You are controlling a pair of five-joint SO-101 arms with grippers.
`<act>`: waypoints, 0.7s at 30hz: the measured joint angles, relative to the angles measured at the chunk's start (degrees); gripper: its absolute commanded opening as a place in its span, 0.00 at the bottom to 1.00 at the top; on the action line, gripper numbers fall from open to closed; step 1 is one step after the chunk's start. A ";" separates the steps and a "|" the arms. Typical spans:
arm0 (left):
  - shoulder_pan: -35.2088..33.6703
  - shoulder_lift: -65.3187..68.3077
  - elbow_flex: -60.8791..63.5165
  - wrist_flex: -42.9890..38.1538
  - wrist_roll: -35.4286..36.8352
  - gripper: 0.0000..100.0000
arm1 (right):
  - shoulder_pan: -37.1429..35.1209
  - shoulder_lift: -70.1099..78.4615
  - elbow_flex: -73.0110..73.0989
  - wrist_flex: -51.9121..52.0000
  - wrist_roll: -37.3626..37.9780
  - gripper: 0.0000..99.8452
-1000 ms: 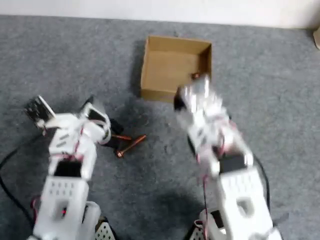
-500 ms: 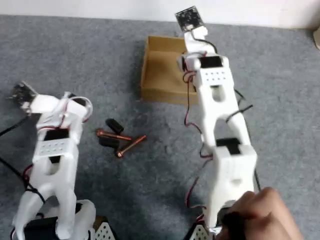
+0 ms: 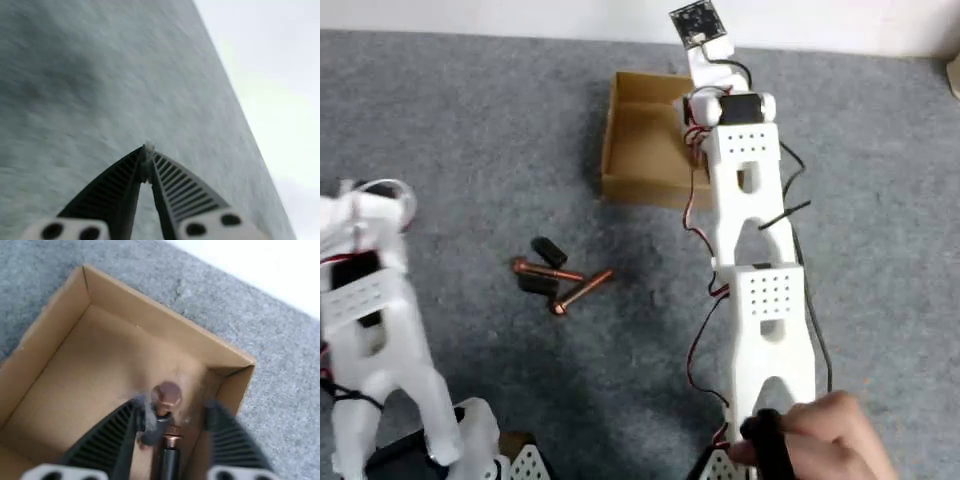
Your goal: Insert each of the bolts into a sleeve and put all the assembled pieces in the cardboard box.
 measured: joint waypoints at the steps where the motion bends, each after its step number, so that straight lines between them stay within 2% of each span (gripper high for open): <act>1: -0.62 0.00 -1.05 1.93 0.00 0.01 | 0.00 0.70 -1.23 0.79 0.00 0.27; 13: -1.67 0.00 -6.33 16.18 -0.18 0.01 | 0.00 2.11 -20.04 17.41 0.00 0.27; 17: 4.92 0.00 -3.60 22.33 -0.09 0.01 | -1.32 -1.49 -20.22 22.51 0.35 0.27; 21: 15.03 0.00 -2.90 28.75 -0.09 0.01 | -6.95 -9.67 -20.40 27.87 0.35 0.27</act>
